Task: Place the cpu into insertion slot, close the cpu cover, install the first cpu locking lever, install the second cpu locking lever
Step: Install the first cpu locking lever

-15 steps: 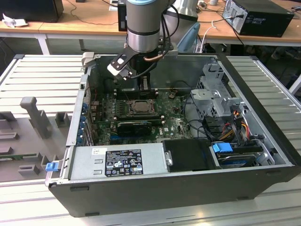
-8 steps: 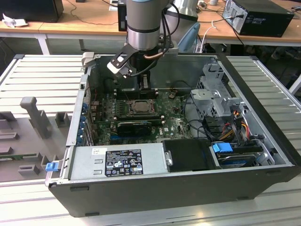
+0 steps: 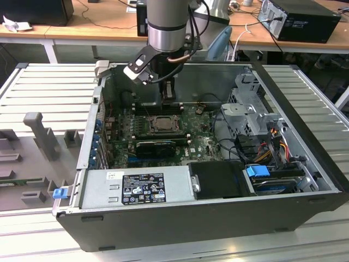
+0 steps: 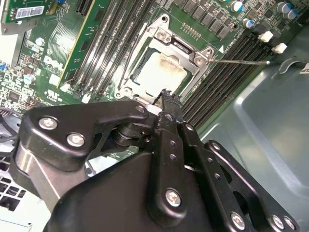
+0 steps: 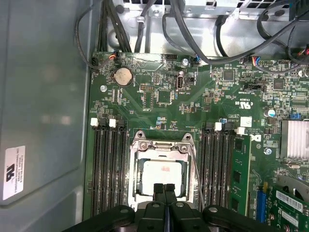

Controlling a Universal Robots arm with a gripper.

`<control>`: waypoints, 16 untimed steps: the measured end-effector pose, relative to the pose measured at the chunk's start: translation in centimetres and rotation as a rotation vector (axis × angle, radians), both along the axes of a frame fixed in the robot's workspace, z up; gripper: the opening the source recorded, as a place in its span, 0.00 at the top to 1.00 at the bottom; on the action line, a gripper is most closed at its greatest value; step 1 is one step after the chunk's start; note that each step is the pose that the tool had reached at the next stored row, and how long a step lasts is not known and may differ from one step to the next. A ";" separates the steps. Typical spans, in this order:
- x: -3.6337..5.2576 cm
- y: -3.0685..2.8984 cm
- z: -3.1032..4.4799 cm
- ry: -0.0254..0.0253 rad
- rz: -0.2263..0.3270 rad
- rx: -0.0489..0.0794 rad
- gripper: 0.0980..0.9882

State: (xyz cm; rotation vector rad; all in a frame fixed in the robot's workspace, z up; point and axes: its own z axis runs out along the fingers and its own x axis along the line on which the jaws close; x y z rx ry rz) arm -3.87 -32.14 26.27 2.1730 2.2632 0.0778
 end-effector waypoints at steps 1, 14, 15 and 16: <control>0.00 0.00 0.16 0.0000 0.000 0.000 0.99; 0.00 0.00 1.93 0.0000 0.000 0.000 0.99; 0.00 0.00 2.08 0.0001 0.000 0.000 0.99; 0.00 0.00 2.22 0.0000 0.000 0.000 0.99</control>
